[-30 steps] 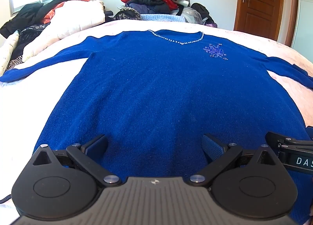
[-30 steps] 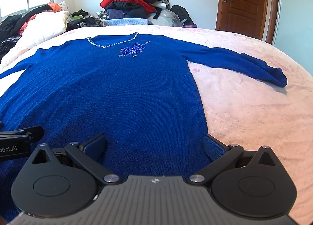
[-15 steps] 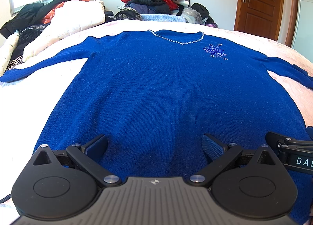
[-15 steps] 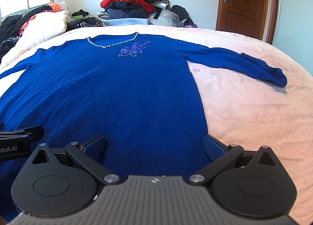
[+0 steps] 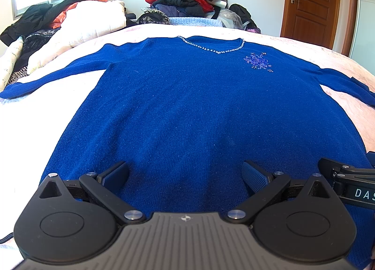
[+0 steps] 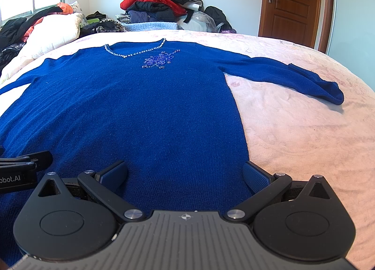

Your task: Fold small clothes

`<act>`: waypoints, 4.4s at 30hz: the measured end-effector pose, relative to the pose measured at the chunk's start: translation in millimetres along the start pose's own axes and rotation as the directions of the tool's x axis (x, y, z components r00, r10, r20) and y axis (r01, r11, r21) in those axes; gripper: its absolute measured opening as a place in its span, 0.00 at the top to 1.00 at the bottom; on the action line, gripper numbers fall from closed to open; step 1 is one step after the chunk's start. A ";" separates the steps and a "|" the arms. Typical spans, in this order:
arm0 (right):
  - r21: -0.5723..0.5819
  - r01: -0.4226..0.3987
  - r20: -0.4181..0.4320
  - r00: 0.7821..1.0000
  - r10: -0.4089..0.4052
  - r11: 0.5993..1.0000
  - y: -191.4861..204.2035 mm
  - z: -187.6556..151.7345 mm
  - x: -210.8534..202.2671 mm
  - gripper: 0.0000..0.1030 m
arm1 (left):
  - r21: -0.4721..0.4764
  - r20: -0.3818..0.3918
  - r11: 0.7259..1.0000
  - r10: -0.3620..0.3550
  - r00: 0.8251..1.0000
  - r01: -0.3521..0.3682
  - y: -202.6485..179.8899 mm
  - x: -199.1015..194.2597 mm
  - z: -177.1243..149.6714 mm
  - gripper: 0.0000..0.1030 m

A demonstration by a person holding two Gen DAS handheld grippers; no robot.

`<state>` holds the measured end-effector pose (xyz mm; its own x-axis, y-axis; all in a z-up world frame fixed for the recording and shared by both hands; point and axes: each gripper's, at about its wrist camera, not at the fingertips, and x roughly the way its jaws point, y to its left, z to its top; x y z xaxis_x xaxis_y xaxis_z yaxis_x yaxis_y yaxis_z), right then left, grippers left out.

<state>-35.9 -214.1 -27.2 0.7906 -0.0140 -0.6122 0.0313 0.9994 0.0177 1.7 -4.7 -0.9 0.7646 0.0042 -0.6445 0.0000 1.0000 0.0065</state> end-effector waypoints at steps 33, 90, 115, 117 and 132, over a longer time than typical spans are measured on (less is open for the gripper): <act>-0.001 0.000 0.001 1.000 0.000 1.000 0.2 0.1 -0.7 0.00 | 0.000 0.001 1.000 0.000 1.000 0.000 -0.2 0.0 -0.3 0.00; 0.062 0.186 0.161 0.968 -0.194 0.981 -188.1 137.0 69.9 0.21 | 0.085 -0.001 0.996 0.024 1.000 -0.024 -36.8 20.7 64.6 0.00; 0.005 0.095 0.013 0.995 -0.095 0.995 -240.2 139.3 136.0 0.79 | 0.126 -0.041 0.992 0.037 0.998 -0.032 -66.0 43.6 68.8 0.00; 0.013 0.099 0.018 0.995 -0.099 0.995 -239.8 138.1 135.2 0.83 | 0.126 -0.038 0.992 0.033 0.999 -0.028 -67.0 41.7 69.8 0.00; 0.035 0.090 0.090 0.992 -0.093 0.995 -235.3 143.1 110.4 0.87 | -0.091 -0.008 0.986 -0.139 0.990 0.137 -50.5 22.4 99.6 0.00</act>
<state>131.5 -455.5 14.1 0.8362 -0.1098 -0.5373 0.1241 0.9922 -0.0097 83.0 -55.6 60.5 0.7519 -0.1345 -0.6454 0.0463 0.9873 -0.1519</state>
